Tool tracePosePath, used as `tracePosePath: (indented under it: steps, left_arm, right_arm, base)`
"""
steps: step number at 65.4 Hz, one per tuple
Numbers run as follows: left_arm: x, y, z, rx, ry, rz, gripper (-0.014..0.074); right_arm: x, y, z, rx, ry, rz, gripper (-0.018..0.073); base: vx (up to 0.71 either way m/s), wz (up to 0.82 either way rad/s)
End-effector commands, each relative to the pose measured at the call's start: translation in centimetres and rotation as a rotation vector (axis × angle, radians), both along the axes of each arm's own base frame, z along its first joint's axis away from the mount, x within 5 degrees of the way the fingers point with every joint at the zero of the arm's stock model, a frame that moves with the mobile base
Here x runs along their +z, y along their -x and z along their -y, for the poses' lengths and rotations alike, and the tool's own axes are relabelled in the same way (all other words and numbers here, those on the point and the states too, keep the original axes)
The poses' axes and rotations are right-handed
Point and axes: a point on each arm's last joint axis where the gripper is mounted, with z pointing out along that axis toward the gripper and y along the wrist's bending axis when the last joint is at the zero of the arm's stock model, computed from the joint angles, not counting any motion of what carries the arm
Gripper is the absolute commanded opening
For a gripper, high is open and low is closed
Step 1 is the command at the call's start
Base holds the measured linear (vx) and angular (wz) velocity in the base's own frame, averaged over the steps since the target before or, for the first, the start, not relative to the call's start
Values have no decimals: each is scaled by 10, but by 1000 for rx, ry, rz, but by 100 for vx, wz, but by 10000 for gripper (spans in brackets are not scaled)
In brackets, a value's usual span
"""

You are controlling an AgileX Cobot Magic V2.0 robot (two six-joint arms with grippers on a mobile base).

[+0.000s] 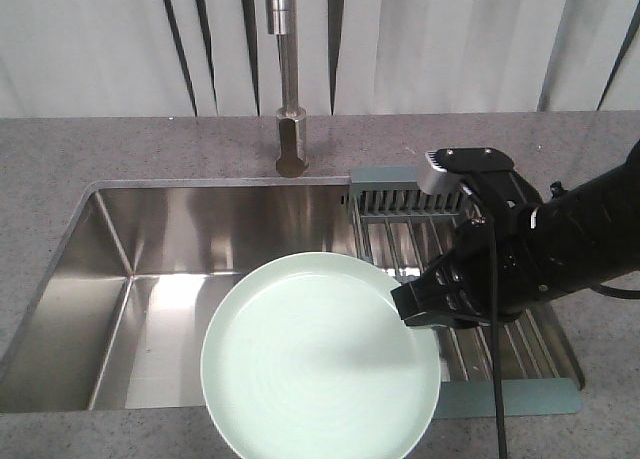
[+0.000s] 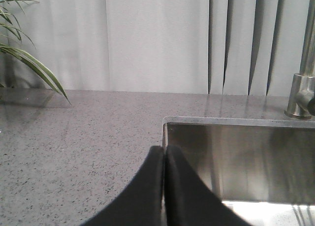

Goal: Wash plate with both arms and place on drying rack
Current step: 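Move the held plate over the sink beside the dish rack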

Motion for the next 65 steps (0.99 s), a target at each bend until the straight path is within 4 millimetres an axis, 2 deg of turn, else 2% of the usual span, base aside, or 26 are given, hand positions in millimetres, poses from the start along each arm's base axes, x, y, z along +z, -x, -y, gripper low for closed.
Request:
tracePosePath:
  steps: [1,65]
  left_arm:
    - [16,3,1,-6,2,115,-6]
    - [16,3,1,-6,2,115,-6]
  right_arm:
    - [18,1,-1,-12,-53,72,-1]
    - [18,1,-1,-12,-53,72,-1]
  base:
    - [5,-2]
    - [4,-2]
